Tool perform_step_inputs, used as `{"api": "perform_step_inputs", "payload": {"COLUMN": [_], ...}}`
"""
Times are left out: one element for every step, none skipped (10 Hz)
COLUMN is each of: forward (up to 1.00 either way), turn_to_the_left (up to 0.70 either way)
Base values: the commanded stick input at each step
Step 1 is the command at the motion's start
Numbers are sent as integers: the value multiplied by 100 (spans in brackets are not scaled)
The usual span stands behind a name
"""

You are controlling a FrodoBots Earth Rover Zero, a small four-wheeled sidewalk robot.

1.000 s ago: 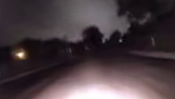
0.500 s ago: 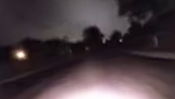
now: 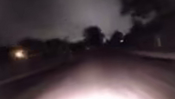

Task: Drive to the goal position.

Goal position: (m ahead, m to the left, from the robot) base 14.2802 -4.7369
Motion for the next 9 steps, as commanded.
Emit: {"api": "perform_step_inputs", "payload": {"forward": [70,70,70,70,70,70,70,70,70], "turn_to_the_left": [0,0,0,0,0,0,0,0,0]}}
